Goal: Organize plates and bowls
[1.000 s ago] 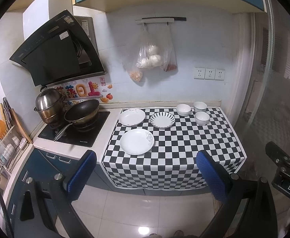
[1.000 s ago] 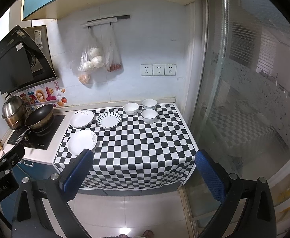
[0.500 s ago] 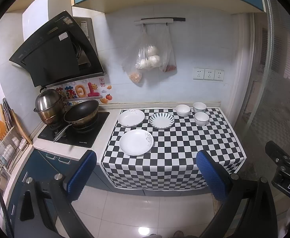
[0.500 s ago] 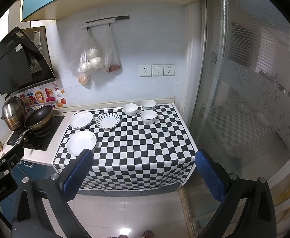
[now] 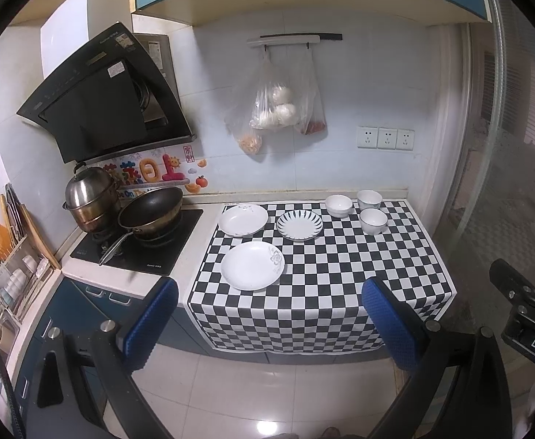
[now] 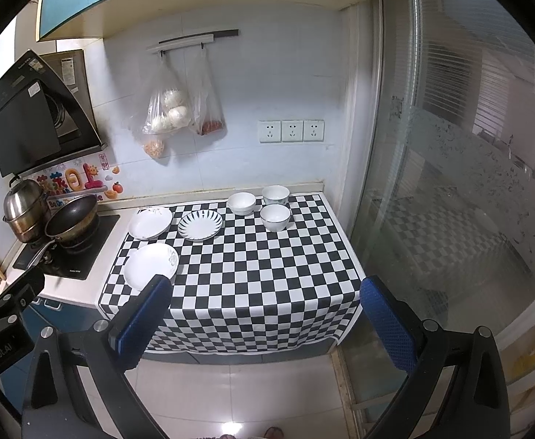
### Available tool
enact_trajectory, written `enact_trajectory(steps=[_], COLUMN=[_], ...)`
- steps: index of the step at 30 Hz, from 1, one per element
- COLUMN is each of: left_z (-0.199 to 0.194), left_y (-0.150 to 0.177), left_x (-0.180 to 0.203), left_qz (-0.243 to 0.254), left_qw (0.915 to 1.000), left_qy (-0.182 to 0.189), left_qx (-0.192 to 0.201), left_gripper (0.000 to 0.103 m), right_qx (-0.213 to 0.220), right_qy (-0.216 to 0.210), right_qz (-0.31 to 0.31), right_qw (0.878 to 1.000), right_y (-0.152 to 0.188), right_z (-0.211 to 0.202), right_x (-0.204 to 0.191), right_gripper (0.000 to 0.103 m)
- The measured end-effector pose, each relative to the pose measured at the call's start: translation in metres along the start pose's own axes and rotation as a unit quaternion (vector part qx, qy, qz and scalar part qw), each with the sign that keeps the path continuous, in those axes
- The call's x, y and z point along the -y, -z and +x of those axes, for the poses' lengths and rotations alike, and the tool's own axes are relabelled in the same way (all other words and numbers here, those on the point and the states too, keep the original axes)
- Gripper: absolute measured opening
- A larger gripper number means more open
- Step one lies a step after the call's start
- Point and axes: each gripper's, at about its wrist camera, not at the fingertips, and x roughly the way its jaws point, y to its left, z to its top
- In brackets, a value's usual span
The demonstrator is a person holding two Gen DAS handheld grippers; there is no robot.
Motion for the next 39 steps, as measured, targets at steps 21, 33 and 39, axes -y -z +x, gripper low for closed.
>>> enact_trajectory(steps=[21,33,39], left_z=[0.009,0.018,0.051], left_y=[-0.006,-0.006,-0.011], left_x=[-0.001,0.001,-0.001], left_qz=[0.001,-0.004,-0.023], left_qw=[1.0000,1.0000,0.9983], left_qy=[-0.001,-0.004,-0.051], left_qx=[0.000,0.000,0.015], left_gripper=[0.103,0.103,0.103], right_qx=[-0.001,-0.006,0.016], right_qy=[-0.001,-0.006,-0.040], right_qz=[-0.001,0.000,0.019], right_qw=[1.000,1.000,0.999], right_y=[-0.006,-0.012,-0.020], right_z=[0.007,0.019,0.059], right_x=[-0.004,-0.004,0.008], right_gripper=[0.103,0.103,0.103])
